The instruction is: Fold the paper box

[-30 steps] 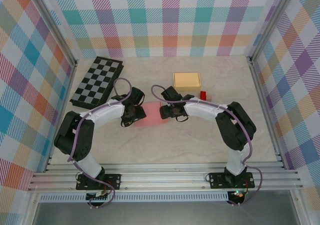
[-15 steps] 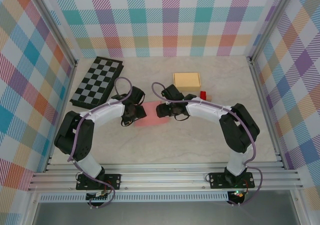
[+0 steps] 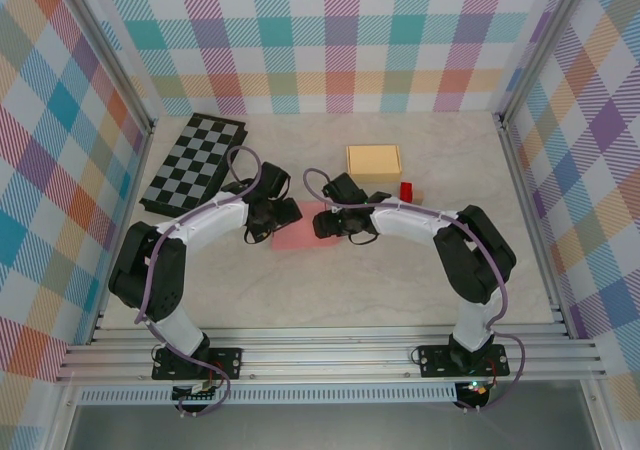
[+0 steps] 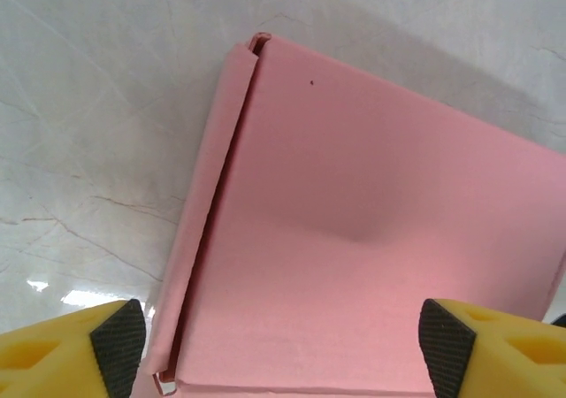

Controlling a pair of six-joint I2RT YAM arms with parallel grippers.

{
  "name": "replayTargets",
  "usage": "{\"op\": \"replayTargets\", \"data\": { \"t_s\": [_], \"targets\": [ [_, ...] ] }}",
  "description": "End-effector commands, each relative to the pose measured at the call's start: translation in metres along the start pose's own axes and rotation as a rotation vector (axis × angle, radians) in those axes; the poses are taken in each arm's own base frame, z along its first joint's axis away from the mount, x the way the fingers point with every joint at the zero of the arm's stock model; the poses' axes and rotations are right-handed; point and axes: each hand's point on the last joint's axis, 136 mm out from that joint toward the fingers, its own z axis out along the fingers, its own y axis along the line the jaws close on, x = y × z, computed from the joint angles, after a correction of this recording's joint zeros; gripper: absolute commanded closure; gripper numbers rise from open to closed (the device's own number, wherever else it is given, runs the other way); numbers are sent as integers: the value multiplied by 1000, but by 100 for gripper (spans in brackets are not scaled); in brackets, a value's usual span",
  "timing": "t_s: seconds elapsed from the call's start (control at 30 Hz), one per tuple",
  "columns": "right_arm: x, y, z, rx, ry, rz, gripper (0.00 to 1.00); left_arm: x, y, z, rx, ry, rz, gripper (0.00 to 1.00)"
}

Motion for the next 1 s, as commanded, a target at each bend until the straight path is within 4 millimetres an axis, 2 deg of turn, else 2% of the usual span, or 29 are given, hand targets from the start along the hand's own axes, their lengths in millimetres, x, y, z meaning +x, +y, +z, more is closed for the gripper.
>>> {"op": "replayTargets", "data": {
  "t_s": [0.0,0.2,0.47,0.97],
  "targets": [
    [11,-3,9,-6,28,23,37,-4,-10,-3,48,6,-56,10],
    [14,-3,10,-13,34,21,37,0,-5,9,60,24,-139,0],
    [14,-2,9,-16,31,10,37,7,-6,29,34,100,-170,0],
    [16,-2,10,-14,42,7,37,18,2,40,-34,174,-221,0]
  ]
}}
